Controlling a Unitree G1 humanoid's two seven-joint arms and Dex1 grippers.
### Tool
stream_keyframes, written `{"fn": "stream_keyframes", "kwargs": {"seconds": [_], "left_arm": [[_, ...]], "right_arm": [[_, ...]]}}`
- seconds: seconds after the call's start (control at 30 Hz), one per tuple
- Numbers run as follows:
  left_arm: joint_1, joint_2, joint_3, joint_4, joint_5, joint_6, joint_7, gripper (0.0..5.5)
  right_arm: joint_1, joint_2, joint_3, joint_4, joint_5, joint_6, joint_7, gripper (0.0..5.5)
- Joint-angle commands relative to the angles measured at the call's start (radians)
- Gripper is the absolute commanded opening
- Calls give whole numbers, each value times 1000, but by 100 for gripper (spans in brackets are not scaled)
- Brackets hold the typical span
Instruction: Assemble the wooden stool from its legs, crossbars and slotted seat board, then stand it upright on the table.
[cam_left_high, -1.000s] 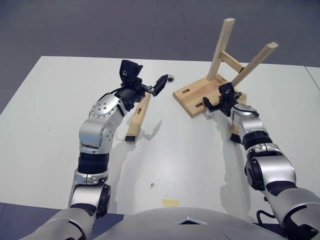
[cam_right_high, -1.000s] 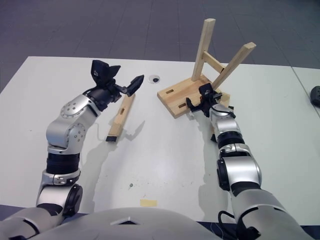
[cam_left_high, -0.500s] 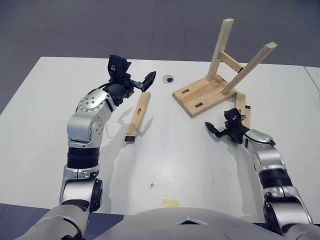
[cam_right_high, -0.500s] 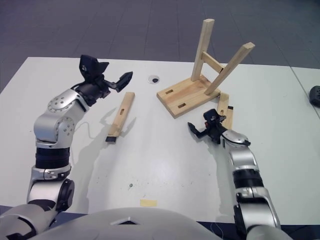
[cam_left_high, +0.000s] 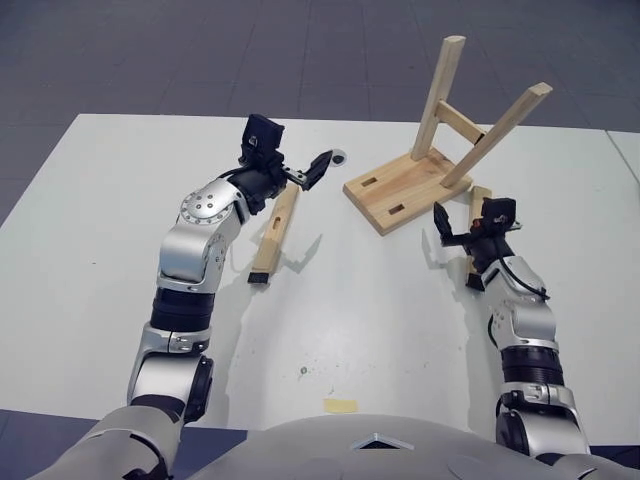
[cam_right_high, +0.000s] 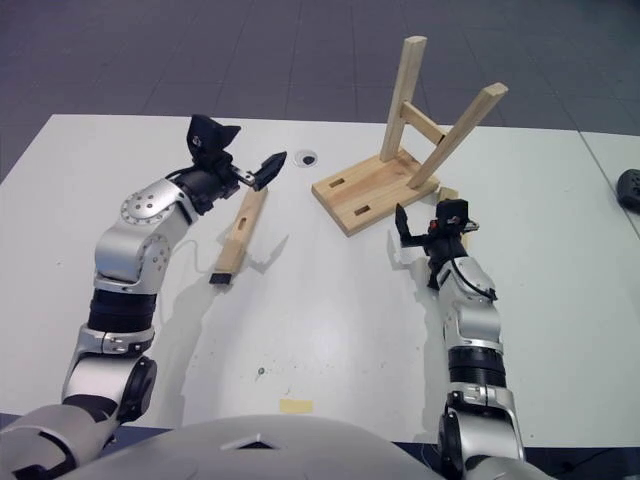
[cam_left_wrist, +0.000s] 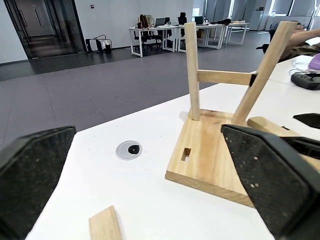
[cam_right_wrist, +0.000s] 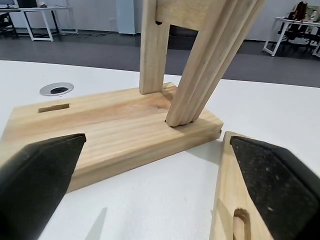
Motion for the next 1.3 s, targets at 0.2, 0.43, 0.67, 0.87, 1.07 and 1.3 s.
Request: {"fn": "stream_keyframes", "kwargs": {"seconds": [0.2, 0.43, 0.67, 0.87, 1.07, 1.3], "left_arm": [[2, -27, -13, -14, 9, -13, -4, 540], [31, -51, -26, -38, 12, -12, 0, 540], [51, -66, -24, -56, 11, -7, 10, 540], [48, -71, -32, -54, 13, -8, 11, 540], [48, -69, -41, -54, 13, -6, 4, 540], [59, -66, -46, -56, 13, -2, 3, 540]], "right_arm": [[-314, -116, -133, 390, 7, -147, -68, 538], [-490, -175, -153, 519, 94, -114, 158, 538], [-555, -214, -141, 567, 71, -124, 205, 538], [-698, -238, -144, 751, 46, -167, 190, 518], [-723, -250, -159, 816, 58, -175, 229, 424], [-700, -244, -157, 807, 62, -167, 275, 311]]}}
